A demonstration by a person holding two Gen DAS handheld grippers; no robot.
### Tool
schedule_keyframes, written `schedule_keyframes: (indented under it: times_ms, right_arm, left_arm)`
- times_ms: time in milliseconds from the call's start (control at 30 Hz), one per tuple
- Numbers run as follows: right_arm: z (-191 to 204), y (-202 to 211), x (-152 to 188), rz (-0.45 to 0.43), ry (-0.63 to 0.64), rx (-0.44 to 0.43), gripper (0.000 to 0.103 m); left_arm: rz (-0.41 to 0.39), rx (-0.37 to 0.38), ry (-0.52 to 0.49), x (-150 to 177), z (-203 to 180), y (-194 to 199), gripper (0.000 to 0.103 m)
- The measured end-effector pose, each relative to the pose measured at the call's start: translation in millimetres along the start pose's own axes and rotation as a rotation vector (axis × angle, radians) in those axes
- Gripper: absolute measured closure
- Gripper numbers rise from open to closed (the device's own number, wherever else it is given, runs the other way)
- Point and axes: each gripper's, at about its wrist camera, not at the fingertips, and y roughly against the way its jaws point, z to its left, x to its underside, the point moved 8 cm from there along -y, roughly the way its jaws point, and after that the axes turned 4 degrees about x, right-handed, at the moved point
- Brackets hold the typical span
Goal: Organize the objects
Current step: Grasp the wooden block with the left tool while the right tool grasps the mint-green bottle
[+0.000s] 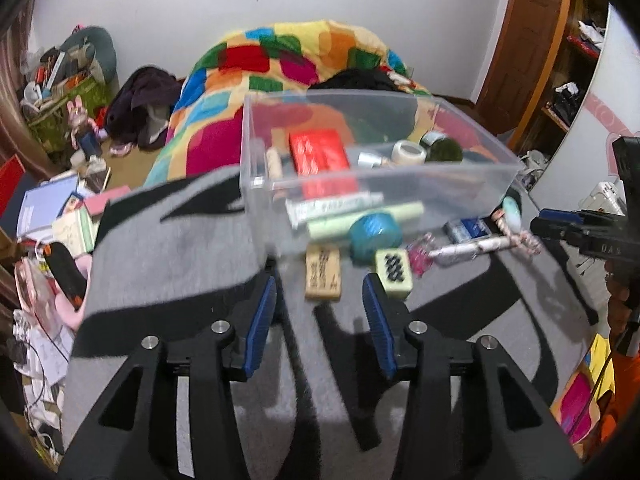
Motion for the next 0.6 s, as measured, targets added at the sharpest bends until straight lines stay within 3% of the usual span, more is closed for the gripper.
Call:
schedule_keyframes:
  times_ms: [233, 400, 533, 600]
  right_arm:
    - [-20.3, -21.1, -10.1, 0.026, -0.137, -0.011, 0.04]
    - [-27.1, -38.0, -17.4, 0.043, -0.219, -0.023, 0.039]
    - [-16.7, -38.2, -16.9, 0.028, -0.15, 0.031, 0.04]
    - [-9.1, -36.4, -14.9, 0.019, -0.107, 0.035, 0.049]
  left_arm:
    - [0.055, -0.028, -0.012, 4.9, 3.0, -20.6, 0.053]
    - [0.073, -0.058, -0.027, -0.6, 3.4, -33.0, 0.053]
    - [0.072, -0.069, -0.037, -2.1, 0.3, -39.1, 0.054]
    - [0.063, -0.072, -0.042, -1.9, -2.2, -39.7, 0.063]
